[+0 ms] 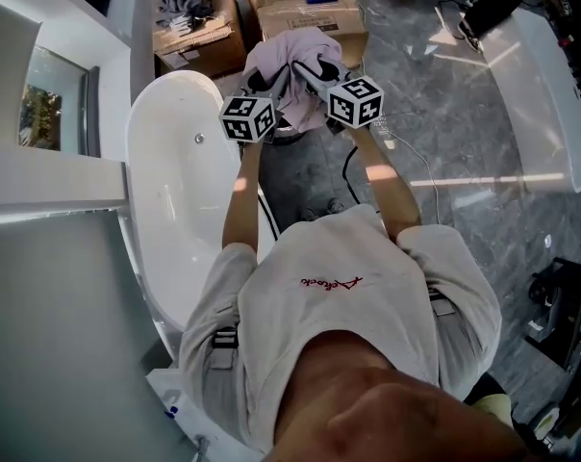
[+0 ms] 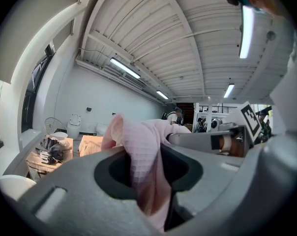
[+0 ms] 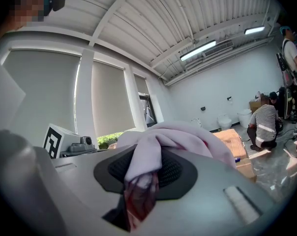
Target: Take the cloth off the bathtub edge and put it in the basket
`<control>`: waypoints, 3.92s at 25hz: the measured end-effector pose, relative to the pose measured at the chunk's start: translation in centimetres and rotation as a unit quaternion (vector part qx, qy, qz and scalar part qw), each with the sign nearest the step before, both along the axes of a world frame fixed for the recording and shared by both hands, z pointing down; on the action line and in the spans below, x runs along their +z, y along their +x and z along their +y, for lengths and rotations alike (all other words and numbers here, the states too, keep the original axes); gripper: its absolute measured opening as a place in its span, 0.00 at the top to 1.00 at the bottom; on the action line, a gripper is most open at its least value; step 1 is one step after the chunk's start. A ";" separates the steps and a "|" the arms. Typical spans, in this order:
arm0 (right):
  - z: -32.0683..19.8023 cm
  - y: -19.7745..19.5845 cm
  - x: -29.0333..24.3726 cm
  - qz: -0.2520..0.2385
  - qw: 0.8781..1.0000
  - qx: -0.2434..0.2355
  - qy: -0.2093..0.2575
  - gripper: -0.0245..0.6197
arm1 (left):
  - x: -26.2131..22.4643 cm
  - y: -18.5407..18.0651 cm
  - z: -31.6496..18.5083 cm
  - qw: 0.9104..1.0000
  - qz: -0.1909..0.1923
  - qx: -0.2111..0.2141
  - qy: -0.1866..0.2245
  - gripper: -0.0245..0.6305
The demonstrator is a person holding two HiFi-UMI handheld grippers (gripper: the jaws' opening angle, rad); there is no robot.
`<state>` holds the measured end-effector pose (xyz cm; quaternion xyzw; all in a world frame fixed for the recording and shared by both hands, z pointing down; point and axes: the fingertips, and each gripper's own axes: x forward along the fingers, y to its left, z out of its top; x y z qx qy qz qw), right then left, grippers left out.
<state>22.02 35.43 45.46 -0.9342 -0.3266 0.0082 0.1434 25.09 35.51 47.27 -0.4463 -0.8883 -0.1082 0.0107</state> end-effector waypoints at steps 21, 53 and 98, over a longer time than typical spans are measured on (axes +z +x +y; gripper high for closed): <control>3.1 4.0 0.7 0.003 1.000 -0.005 -0.002 0.80 | 0.6 4.0 3.1 1.000 -0.002 -0.001 -0.003 0.77; 27.3 0.7 -1.5 0.018 0.999 -0.028 -0.011 0.80 | -1.6 0.7 27.3 1.000 0.007 -0.019 -0.010 0.77; 35.2 9.0 10.7 -0.006 0.990 -0.112 0.091 0.80 | 10.6 8.8 34.3 0.991 -0.021 -0.096 0.092 0.77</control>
